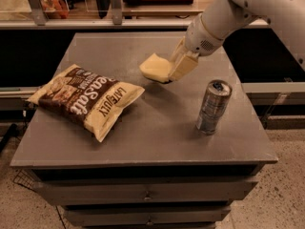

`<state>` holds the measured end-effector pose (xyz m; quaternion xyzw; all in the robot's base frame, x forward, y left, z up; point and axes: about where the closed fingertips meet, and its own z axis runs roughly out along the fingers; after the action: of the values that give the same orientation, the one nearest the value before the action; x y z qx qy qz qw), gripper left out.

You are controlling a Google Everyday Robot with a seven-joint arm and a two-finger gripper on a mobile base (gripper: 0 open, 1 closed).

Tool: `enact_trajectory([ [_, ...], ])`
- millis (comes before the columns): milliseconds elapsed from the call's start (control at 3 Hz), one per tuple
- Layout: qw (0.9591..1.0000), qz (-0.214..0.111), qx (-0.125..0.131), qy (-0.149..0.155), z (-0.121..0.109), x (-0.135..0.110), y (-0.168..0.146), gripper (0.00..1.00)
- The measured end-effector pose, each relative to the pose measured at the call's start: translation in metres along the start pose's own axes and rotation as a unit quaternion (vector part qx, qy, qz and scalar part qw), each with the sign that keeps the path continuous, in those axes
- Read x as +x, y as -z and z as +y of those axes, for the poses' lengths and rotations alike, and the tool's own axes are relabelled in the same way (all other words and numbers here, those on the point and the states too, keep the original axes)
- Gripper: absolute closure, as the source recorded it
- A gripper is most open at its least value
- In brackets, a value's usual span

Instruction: Move sponge near brown chip bag

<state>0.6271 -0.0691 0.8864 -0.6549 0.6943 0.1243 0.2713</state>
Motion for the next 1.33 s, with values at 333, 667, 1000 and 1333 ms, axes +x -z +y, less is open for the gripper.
enact_trajectory([
  [333,0.9947,0.028,-0.037,0.092,0.027,0.01,-0.008,1.0],
  [667,0.9838,0.047,-0.067,0.159,0.046,0.015,-0.014,0.87],
  [1000,0.9738,0.057,-0.085,0.203,0.057,0.014,-0.018,0.64],
  [1333,0.9666,0.06,-0.094,0.231,0.062,0.009,-0.02,0.4],
])
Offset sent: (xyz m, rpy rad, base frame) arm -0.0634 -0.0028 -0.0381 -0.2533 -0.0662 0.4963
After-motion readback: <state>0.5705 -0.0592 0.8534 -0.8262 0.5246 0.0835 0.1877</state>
